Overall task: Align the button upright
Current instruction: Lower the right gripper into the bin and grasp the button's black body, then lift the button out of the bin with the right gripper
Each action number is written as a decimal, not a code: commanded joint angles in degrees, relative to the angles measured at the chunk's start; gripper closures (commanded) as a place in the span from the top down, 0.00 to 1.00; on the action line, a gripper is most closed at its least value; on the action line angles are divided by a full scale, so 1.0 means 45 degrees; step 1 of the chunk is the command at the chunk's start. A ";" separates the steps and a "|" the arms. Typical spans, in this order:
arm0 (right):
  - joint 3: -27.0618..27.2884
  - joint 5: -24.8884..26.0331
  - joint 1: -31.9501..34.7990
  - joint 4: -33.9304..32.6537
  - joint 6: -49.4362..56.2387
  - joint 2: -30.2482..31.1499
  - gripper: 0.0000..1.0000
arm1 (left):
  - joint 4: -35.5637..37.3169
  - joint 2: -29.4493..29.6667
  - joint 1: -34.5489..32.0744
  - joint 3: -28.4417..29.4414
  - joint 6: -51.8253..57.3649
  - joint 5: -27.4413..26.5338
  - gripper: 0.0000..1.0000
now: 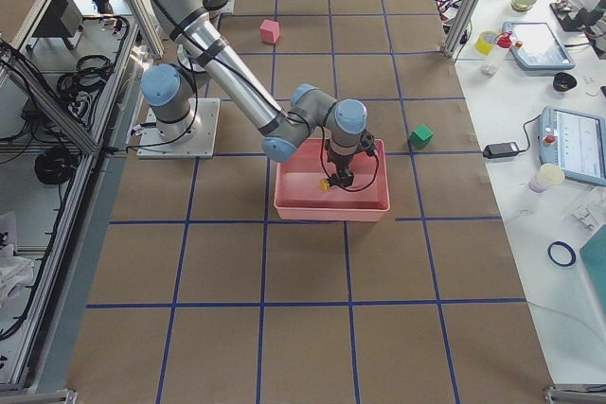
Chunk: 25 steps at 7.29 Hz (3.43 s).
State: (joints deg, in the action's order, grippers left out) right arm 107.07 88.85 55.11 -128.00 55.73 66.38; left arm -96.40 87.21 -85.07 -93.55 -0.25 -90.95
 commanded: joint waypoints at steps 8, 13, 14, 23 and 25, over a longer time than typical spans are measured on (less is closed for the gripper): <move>-0.0081 0.0079 0.0000 0.0104 0.0935 -0.0045 0.24 | 0.0017 0.0054 -0.0022 -0.0031 0.0036 -0.0023 1.00; -0.0296 0.0079 0.0000 0.0104 0.0898 0.0227 0.00 | 0.0017 0.0054 -0.0022 -0.0031 0.0036 -0.0043 1.00; -0.0335 0.0060 0.0000 0.0123 0.0800 0.0577 0.00 | 0.0017 0.0034 -0.0022 -0.0089 0.0036 -0.0024 1.00; -0.2738 0.0216 0.3118 0.3872 -0.5453 0.2728 0.00 | 0.0114 -0.0083 -0.0022 -0.0324 0.0037 -0.0844 1.00; -0.2602 0.0197 0.5185 0.3737 -0.8536 0.2592 0.00 | 0.0095 -0.0025 -0.0022 -0.0343 -0.0003 -0.0883 1.00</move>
State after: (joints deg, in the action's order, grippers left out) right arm 94.98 89.93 72.82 -111.04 26.99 78.25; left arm -95.94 86.94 -85.17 -95.07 -0.12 -94.86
